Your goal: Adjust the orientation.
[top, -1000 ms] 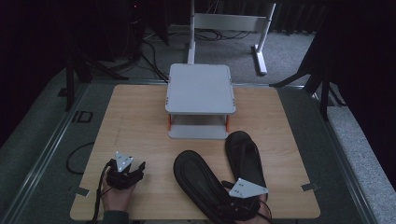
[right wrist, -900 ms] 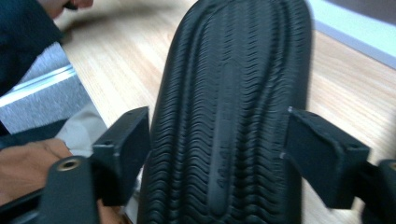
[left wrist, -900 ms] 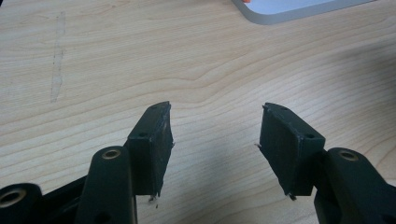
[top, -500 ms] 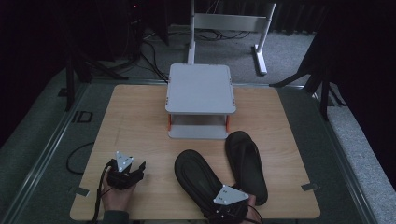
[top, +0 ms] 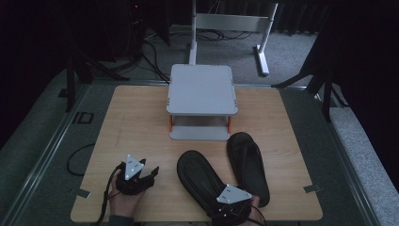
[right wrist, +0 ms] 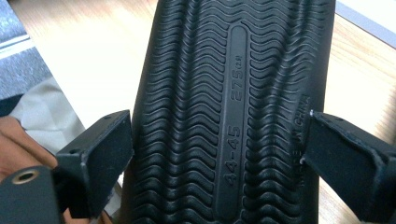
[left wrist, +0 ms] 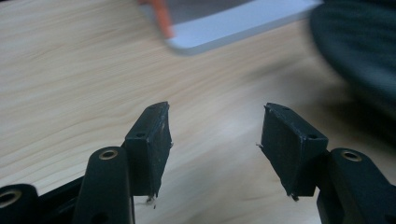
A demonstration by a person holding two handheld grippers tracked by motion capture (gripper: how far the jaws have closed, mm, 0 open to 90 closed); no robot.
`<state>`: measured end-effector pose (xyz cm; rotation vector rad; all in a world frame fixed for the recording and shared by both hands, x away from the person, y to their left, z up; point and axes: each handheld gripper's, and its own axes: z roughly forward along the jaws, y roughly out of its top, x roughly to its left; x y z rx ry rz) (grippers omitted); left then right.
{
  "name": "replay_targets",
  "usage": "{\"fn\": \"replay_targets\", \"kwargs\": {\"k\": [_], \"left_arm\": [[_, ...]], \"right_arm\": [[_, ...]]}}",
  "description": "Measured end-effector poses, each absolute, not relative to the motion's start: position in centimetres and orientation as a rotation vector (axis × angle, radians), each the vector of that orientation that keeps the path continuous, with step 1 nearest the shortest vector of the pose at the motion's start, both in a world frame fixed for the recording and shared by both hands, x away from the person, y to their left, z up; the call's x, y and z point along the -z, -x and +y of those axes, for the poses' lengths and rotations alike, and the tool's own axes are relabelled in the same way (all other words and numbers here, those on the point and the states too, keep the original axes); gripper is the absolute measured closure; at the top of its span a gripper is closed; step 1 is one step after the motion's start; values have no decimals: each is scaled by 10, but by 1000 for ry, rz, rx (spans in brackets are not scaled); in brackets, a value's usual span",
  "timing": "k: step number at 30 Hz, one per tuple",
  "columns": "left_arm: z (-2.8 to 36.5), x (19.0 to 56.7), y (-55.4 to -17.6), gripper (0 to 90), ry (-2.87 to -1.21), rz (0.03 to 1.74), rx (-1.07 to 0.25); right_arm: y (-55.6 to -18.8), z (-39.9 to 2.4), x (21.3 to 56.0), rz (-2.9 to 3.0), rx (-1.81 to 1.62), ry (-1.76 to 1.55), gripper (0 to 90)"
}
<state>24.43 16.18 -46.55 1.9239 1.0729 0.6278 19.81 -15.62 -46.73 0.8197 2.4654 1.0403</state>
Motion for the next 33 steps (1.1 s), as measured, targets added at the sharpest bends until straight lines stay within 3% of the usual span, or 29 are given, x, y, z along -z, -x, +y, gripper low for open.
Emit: {"fn": "replay_targets", "kwargs": {"k": [8, 10, 11, 33], "left_arm": [[117, 468, -224, 423, -2037, 886, -552], [105, 472, -220, 440, -2071, 858, -540], [101, 473, -219, 444, -2085, 836, -540], [71, 481, -207, 454, -2151, 746, -472]], "right_arm": [[-203, -165, 466, 2458, -1090, -899, 109], [-204, -169, 464, 2452, -1136, -935, 150], [-206, -172, 464, 2410, -1108, -969, 226], [-211, -184, 464, 2433, -1140, -1003, 227]]}}
